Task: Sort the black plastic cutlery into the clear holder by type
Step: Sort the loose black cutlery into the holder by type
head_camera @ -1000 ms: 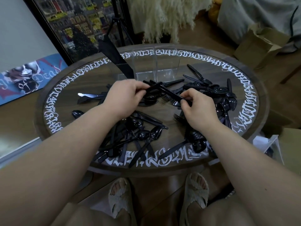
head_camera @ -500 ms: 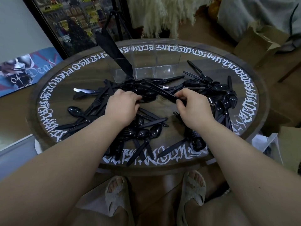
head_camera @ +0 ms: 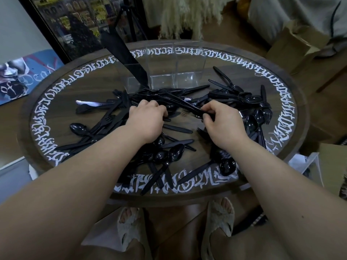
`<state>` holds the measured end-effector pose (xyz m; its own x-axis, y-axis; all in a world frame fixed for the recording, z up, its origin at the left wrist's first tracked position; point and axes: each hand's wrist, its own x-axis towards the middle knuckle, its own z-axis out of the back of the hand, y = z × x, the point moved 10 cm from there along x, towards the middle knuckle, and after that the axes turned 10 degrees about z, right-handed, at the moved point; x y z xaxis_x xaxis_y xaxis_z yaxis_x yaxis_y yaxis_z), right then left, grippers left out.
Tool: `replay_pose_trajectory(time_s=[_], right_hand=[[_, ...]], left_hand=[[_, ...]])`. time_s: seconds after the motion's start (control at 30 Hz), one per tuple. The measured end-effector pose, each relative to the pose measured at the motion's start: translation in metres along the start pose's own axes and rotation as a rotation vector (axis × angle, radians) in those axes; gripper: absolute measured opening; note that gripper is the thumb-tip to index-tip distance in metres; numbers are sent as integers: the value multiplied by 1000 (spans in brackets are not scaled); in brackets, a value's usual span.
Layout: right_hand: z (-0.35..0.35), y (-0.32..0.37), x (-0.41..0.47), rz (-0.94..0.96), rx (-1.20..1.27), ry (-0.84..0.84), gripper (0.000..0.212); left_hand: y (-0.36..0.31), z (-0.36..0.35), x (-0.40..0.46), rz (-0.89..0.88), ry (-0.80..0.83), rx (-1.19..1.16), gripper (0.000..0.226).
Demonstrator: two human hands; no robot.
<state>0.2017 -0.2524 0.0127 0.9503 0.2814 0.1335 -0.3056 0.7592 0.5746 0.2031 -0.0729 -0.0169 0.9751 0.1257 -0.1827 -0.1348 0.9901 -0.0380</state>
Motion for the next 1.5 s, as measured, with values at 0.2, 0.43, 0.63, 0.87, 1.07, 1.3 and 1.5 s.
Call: replay_pose_trajectory(time_s=[0.2, 0.43, 0.63, 0.87, 1.07, 1.3, 1.5], right_hand=[[-1, 2, 1, 7, 12, -1, 22], [-5, 2, 3, 19, 1, 12, 21], [-9, 0, 4, 7, -11, 27, 22], [-12, 1, 3, 23, -11, 14, 21], [-3, 7, 2, 38, 64, -16, 28], [9, 36, -4, 159, 144, 24, 26], [7, 63, -11, 191, 302, 111, 16]], left_hand=[[-1, 0, -2, -9, -9, -52, 19], [1, -2, 2, 49, -56, -147, 34], [-7, -4, 9, 5, 36, -20, 26], [-14, 5, 3, -84, 5, -90, 7], [-12, 42, -21, -176, -187, -344, 11], [-17, 89, -60, -307, -399, -363, 13], [-12, 94, -74, -273, -346, -387, 14]])
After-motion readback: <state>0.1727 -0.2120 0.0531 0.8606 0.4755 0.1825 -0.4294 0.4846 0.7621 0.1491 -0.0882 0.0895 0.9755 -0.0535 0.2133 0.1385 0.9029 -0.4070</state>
